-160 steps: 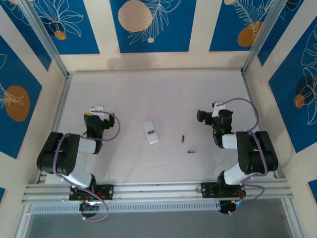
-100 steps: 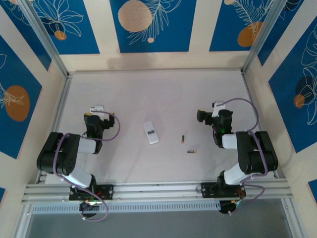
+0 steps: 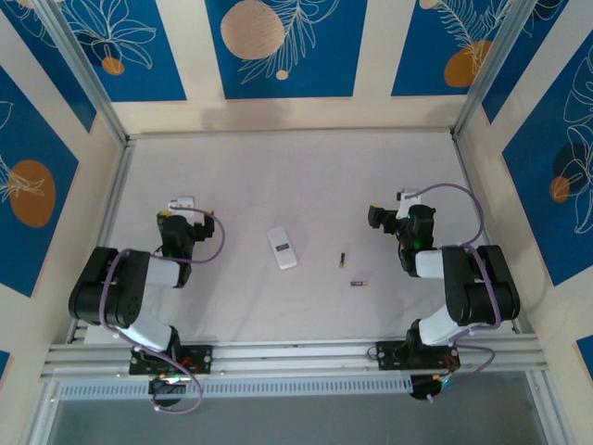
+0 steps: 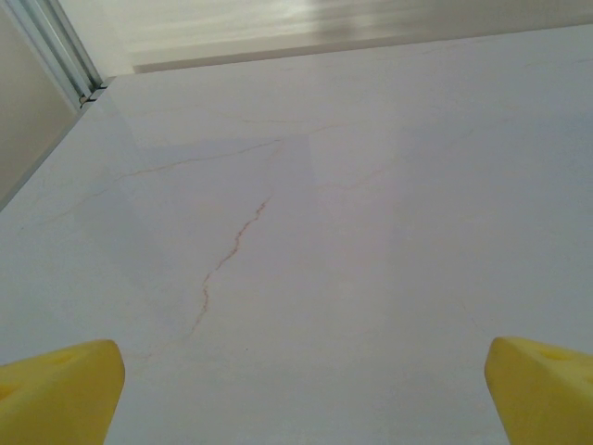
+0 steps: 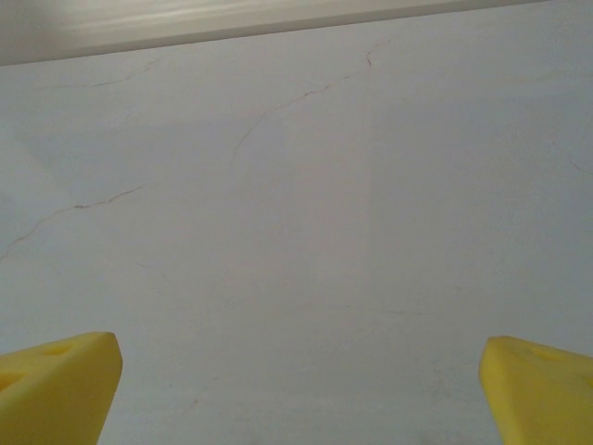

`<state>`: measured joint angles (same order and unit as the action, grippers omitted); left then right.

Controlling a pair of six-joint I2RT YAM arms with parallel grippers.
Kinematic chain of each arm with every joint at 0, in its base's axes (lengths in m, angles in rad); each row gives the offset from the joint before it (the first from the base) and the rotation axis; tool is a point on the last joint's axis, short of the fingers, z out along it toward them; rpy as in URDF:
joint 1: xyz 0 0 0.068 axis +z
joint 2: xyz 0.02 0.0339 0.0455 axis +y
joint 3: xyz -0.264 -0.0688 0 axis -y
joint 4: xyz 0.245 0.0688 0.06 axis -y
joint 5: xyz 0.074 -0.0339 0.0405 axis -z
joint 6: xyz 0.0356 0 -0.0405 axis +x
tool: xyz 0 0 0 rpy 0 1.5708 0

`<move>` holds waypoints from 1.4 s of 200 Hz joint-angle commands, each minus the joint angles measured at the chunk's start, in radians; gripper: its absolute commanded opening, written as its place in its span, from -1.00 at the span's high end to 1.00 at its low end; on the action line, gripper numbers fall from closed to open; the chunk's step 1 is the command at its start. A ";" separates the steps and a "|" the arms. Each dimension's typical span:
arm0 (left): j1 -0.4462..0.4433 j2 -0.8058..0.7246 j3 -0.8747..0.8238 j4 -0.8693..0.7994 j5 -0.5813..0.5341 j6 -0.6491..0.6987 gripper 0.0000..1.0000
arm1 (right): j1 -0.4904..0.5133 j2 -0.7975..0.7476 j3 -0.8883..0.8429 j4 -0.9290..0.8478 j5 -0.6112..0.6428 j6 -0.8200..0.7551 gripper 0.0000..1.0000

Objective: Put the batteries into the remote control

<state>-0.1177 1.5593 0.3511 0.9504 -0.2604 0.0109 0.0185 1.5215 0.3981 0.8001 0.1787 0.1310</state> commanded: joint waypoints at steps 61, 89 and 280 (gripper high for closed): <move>0.004 -0.227 0.078 -0.318 -0.112 -0.027 -1.00 | 0.023 -0.172 0.105 -0.307 0.112 0.032 -0.99; 0.010 -0.376 0.344 -0.936 -0.315 -0.358 -1.00 | 0.006 -0.300 0.238 -0.649 0.166 0.200 -0.99; -0.282 0.054 0.556 -0.814 0.564 -0.574 -0.75 | 0.914 -0.354 0.237 -0.924 0.179 0.916 -0.99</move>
<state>-0.3763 1.5219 0.8242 0.0505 0.1818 -0.5686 0.8700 1.0653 0.6224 -0.1860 0.2852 0.9367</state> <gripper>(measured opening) 0.879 0.993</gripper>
